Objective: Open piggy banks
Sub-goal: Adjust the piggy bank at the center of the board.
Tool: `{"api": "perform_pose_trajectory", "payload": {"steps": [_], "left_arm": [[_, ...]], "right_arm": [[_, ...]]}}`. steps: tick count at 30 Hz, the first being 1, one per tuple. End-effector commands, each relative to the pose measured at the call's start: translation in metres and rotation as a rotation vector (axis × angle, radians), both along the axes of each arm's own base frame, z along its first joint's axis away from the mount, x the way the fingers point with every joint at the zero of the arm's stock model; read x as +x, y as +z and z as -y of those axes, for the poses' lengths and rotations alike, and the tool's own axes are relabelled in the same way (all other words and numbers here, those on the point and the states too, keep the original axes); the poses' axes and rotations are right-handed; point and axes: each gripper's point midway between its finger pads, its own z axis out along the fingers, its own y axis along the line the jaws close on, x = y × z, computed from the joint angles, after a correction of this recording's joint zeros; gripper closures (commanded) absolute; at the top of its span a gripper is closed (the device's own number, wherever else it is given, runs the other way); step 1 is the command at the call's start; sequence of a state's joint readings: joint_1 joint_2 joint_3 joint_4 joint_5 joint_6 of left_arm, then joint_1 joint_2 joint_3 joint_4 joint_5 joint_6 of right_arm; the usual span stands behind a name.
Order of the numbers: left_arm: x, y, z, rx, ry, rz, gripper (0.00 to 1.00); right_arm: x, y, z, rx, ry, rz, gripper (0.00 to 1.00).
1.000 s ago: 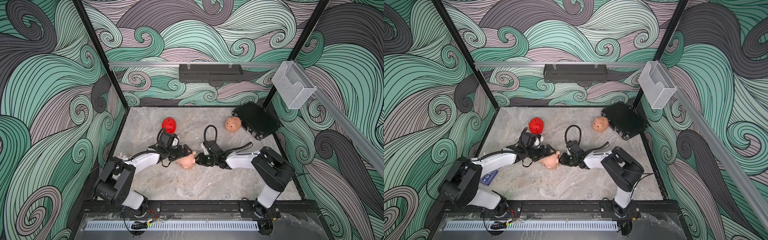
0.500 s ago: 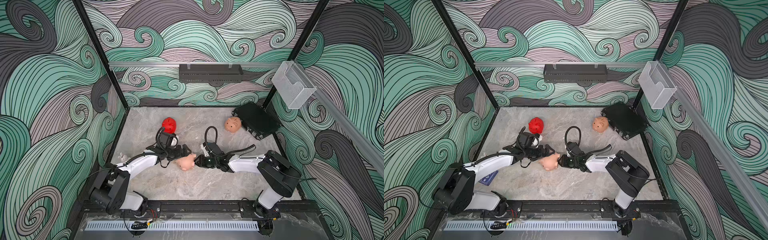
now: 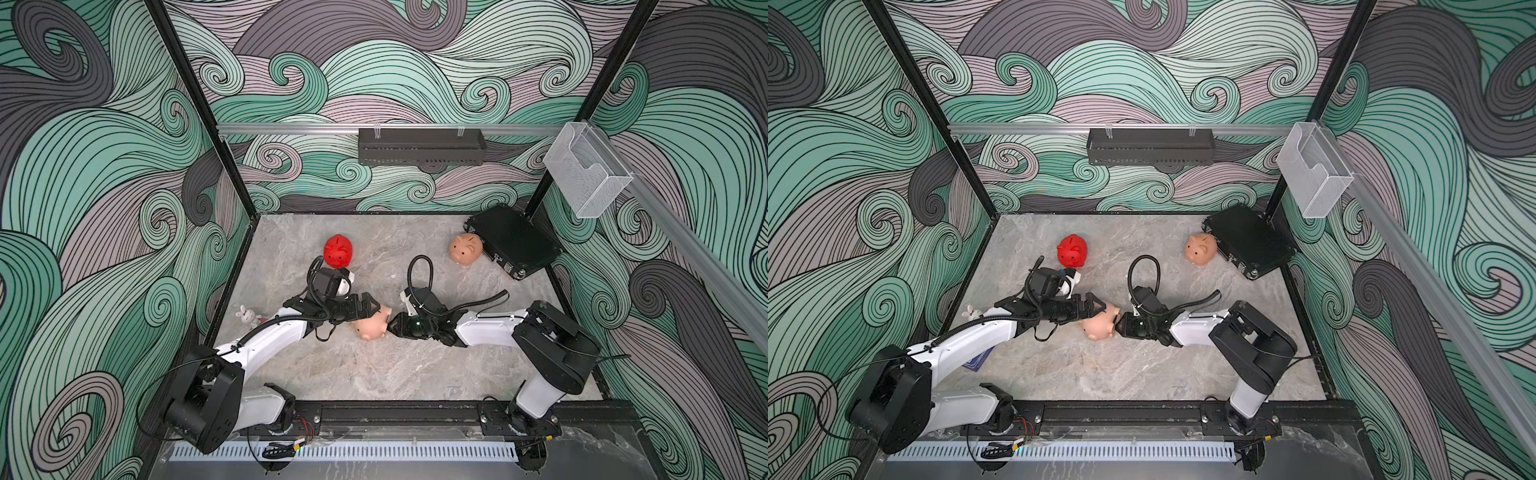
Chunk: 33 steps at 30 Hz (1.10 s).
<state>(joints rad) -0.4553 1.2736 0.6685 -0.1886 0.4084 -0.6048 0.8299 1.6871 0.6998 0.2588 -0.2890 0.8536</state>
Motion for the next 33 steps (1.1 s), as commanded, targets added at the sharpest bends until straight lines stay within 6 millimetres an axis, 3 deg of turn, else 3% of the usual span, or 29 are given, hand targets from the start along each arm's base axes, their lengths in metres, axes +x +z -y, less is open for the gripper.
{"api": "perform_pose_trajectory", "payload": {"steps": [1, 16, 23, 26, 33], "left_arm": [[-0.009, -0.007, -0.001, 0.013, -0.015, -0.018, 0.01], [-0.009, -0.029, -0.003, 0.014, 0.01, -0.038, 0.01], [-0.016, -0.056, -0.015, 0.063, 0.058, -0.087, 0.03], [-0.018, -0.064, -0.017, 0.067, 0.071, -0.105, 0.05], [-0.023, -0.074, -0.015, 0.033, 0.091, -0.141, 0.08]], "right_arm": [[0.001, 0.004, -0.008, 0.008, 0.007, 0.011, 0.69], [-0.002, 0.021, -0.027, 0.106, 0.069, 0.044, 0.7], [-0.006, 0.015, -0.007, 0.047, 0.059, 0.087, 0.71], [-0.006, 0.022, 0.006, 0.038, 0.039, 0.136, 0.72], [-0.008, 0.035, 0.015, 0.057, 0.033, 0.187, 0.78]]}}
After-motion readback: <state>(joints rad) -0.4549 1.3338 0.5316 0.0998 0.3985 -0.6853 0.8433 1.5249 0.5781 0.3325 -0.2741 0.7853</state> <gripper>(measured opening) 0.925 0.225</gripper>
